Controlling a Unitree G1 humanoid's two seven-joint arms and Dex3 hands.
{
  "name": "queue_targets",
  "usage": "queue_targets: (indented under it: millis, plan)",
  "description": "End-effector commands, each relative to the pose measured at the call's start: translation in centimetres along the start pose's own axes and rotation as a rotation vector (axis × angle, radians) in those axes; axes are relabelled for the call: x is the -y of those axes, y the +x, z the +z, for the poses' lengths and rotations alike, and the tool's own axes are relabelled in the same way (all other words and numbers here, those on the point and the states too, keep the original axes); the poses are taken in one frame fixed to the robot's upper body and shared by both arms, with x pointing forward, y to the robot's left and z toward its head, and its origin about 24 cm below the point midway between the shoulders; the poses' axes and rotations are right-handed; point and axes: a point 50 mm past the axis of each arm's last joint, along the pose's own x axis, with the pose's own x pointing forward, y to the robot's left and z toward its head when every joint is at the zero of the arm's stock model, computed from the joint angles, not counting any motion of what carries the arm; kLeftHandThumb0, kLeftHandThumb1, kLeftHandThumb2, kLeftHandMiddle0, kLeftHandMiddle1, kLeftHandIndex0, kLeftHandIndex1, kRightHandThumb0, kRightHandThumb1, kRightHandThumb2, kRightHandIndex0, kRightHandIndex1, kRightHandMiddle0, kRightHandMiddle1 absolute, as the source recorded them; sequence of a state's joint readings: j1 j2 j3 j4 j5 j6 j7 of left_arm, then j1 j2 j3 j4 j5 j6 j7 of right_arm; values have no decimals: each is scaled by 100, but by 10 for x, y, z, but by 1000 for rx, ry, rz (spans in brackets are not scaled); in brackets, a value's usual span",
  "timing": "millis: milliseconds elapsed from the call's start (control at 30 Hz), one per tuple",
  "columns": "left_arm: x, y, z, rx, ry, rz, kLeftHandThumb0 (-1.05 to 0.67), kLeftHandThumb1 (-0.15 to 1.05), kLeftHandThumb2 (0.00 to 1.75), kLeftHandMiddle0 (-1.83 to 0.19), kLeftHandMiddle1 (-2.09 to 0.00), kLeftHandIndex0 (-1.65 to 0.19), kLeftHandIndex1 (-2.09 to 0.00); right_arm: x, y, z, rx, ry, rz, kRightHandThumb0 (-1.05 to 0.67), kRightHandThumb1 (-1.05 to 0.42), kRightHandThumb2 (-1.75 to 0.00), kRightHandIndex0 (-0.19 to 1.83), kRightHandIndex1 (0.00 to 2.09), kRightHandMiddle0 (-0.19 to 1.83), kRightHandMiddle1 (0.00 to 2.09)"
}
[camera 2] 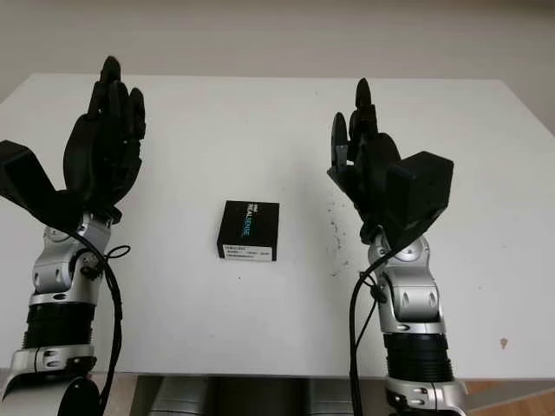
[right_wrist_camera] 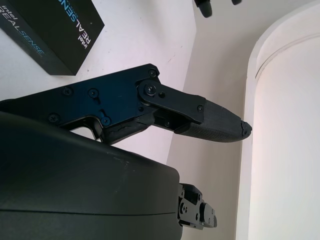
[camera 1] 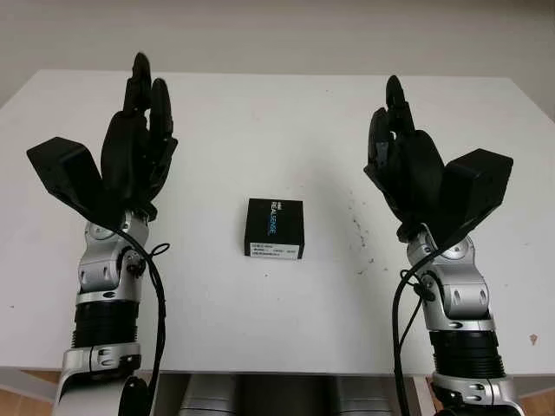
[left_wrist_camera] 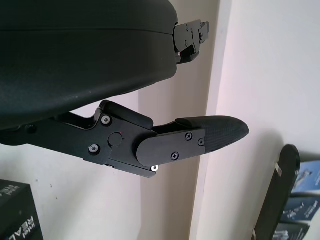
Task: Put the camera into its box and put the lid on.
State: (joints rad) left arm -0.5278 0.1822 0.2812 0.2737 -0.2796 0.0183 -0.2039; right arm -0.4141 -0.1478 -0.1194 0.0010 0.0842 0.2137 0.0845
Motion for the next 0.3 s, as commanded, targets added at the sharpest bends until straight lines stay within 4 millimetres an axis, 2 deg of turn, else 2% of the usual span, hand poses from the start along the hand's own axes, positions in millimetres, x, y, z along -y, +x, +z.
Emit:
queue_targets:
  millis: [0,100,267]
  plan:
    - [-7,-3,-3,-2,3,11,-71,105,58,18,-4,19,-1,3,-1,2,11,-7,-2,-76,-105,-74,-19,0,-19,0]
    - [-12,-8,-12,-34,28,4,-72,105,59,18,-4,19,-1,4,-1,2,6,-6,0,-75,-105,-75,-19,0,-19,0]
    - [-10,-13,-23,-52,27,1,-72,105,62,19,-5,18,-2,5,-2,3,6,-7,1,-75,-105,-75,-19,0,-19,0]
